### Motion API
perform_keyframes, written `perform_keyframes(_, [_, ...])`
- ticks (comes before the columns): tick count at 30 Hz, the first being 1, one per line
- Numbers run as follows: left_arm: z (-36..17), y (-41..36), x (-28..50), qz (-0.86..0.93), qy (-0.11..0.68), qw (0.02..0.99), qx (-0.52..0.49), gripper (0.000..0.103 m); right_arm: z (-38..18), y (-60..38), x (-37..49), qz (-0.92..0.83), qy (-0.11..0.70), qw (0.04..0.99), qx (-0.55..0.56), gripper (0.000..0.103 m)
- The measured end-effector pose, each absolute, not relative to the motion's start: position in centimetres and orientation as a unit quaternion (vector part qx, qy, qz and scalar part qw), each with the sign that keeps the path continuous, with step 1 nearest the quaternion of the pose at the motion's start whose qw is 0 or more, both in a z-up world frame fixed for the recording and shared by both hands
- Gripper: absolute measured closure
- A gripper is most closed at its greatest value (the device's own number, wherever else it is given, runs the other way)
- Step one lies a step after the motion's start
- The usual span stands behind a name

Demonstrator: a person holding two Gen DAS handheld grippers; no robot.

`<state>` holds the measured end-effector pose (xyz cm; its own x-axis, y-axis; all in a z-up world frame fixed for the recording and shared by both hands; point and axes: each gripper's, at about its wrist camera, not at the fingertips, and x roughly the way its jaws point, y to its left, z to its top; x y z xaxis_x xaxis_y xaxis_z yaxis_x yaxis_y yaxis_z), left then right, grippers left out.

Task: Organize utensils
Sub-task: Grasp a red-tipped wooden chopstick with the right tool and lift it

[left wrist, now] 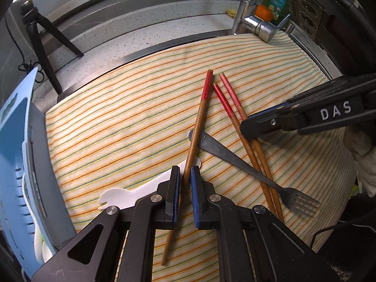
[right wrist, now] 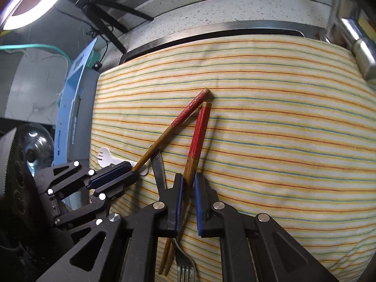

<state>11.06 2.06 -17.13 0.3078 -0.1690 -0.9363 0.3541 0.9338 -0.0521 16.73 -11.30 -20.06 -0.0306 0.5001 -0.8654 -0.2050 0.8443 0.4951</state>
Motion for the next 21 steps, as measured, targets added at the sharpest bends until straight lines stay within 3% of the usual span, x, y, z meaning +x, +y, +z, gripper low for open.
perform_keyframes(11, [-17.1, 1.6, 11.3, -0.169, 0.567, 0.802, 0.083, 0.095, -20.1, -12.9, 17.2, 0.245, 0.665, 0.694, 0.125, 0.094])
perform_keyframes(16, [-17.3, 0.8, 12.1, -0.165, 0.568, 0.800, 0.097, 0.090, -20.3, -12.1, 16.9, 0.251, 0.668, 0.691, 0.117, 0.094])
perform_keyframes(21, [-17.3, 0.3, 12.2, -0.168, 0.561, 0.804, 0.101, 0.098, -20.3, -12.3, 16.8, 0.254, 0.664, 0.693, 0.124, 0.094])
